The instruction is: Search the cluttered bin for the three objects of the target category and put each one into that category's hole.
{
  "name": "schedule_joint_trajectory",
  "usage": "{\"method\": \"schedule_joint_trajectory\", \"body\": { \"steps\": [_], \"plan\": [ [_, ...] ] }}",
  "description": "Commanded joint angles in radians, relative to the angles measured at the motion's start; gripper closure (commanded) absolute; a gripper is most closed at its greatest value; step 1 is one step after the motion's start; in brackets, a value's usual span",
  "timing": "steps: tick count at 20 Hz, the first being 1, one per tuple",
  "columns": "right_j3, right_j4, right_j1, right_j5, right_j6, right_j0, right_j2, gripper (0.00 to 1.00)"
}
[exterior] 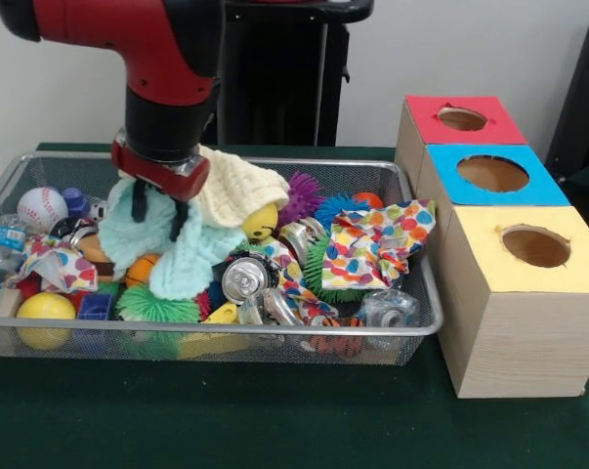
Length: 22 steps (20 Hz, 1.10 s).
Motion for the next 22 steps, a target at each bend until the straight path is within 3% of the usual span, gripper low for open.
{"method": "schedule_joint_trajectory", "body": {
  "steps": [1,15,22],
  "plan": [
    [0.157,-0.019,0.042,-0.104,0.013,0.062,0.012,0.00],
    [0.296,0.302,0.076,-0.135,0.181,0.136,0.051,0.00],
    [0.285,0.404,0.103,-0.196,0.205,0.211,0.016,0.00]
  ]
}}
